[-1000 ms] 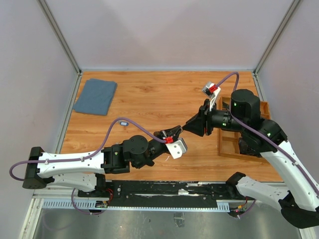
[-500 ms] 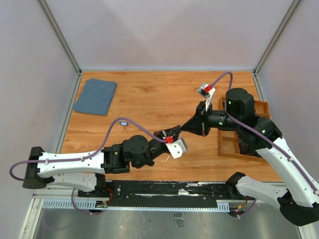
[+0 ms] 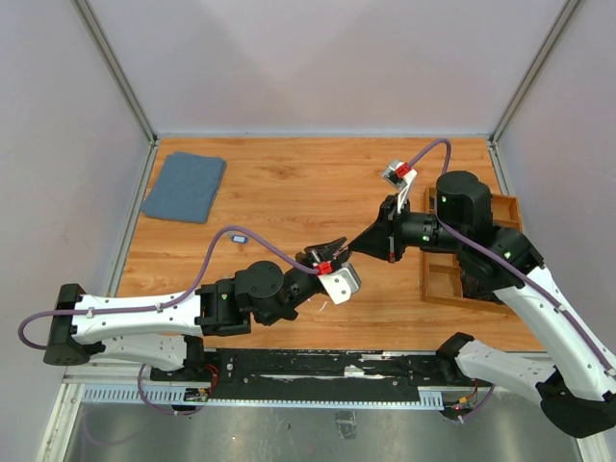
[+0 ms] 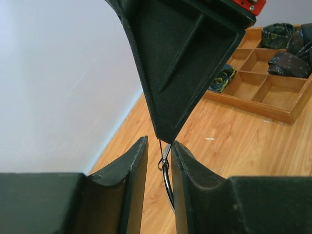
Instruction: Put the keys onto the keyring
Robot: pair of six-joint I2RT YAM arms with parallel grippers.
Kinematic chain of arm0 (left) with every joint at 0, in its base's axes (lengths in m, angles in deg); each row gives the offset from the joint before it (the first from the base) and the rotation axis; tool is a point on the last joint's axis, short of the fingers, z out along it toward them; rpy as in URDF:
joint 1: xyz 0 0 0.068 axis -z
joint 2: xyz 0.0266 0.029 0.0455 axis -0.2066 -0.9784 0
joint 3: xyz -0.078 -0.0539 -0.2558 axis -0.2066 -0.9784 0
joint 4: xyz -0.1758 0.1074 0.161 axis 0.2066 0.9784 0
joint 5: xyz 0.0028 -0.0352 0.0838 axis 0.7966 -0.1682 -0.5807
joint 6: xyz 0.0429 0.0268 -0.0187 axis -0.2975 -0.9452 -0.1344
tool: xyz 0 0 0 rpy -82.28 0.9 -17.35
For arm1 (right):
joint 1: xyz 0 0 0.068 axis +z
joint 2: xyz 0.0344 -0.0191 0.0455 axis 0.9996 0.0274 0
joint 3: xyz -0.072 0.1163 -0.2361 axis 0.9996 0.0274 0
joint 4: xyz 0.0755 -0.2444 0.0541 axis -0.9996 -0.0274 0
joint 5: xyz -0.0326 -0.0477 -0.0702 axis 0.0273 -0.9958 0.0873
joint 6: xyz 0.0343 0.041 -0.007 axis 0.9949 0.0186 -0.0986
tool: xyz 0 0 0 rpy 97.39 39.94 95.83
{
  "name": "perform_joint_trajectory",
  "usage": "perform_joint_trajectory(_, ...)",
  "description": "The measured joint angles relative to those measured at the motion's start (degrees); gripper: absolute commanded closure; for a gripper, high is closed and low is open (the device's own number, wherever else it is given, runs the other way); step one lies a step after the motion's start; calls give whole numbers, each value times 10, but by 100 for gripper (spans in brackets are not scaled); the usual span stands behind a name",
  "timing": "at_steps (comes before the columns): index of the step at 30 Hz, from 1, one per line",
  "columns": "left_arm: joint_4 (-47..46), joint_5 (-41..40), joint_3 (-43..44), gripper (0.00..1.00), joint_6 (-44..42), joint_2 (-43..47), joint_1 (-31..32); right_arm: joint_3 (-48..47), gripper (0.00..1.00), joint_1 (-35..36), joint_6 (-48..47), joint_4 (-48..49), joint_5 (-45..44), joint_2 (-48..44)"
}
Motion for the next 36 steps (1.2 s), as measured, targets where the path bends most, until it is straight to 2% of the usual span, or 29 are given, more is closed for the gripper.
perform_joint_trajectory(5,-16,-2,0,68,0,0,0,1,99,0,9,7,-9,-7)
perform_joint_trajectory(10,-24,-2,-1,78,0,0,0,2,99,0,18,13,-17,-13)
perform_joint_trajectory(18,-24,0,-3,99,0,0,0,3,99,0,22,21,-20,-13)
perform_joint_trajectory(22,-24,2,-5,99,0,0,0,6,99,0,23,21,-23,-15)
perform_joint_trajectory(23,-24,3,-5,99,0,0,1,6,98,0,23,21,-24,-16)
perform_joint_trajectory(25,-24,5,-5,100,0,0,1,7,83,0,23,21,-29,-19)
perform_joint_trajectory(27,-23,6,-5,100,1,0,1,8,74,0,24,21,-34,-23)
perform_joint_trajectory(36,-21,0,-5,99,1,1,1,9,65,0,23,24,-64,-57)
